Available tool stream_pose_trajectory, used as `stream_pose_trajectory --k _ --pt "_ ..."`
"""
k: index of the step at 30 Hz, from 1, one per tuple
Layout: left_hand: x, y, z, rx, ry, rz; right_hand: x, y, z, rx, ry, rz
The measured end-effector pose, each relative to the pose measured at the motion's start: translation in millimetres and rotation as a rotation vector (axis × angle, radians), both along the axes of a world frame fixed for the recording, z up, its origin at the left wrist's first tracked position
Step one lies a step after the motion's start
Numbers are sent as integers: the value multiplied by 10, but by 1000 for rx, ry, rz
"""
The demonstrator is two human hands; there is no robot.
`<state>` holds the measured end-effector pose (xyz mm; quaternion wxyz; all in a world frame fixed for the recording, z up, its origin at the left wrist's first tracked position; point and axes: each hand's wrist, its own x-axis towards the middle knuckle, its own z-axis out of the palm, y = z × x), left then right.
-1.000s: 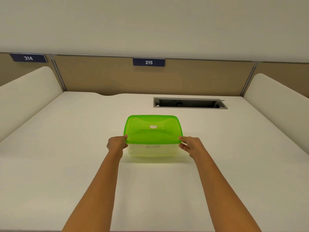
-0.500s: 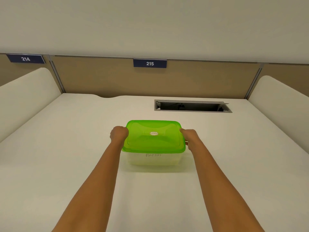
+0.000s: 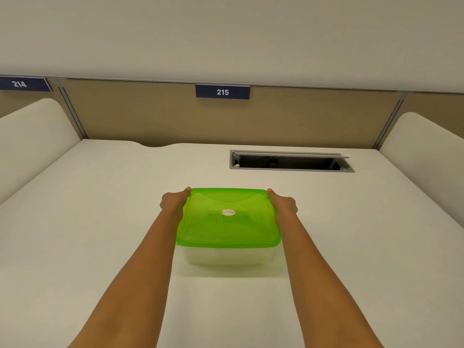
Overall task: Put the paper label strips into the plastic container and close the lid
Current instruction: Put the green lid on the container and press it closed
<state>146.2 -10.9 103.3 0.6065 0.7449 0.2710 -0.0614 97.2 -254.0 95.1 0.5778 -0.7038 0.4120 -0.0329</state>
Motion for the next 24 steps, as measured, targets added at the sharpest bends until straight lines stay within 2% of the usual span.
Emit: stream_pose_trajectory --k 4,12,17,20,24 --pt "67 7 -46 -87 11 35 47 19 -53 -26 -1 -16" --pt "122 24 -117 -114 12 45 74 41 -74 -27 -3 -33" --pt "52 -28 -114 67 -31 14 37 43 -39 -104 22 11" --pt "-34 -61 -52 223 -73 -102 2 47 3 -166 36 63" --pt "-117 -19 8 297 -118 -138 -67 48 45 -248 -6 139"
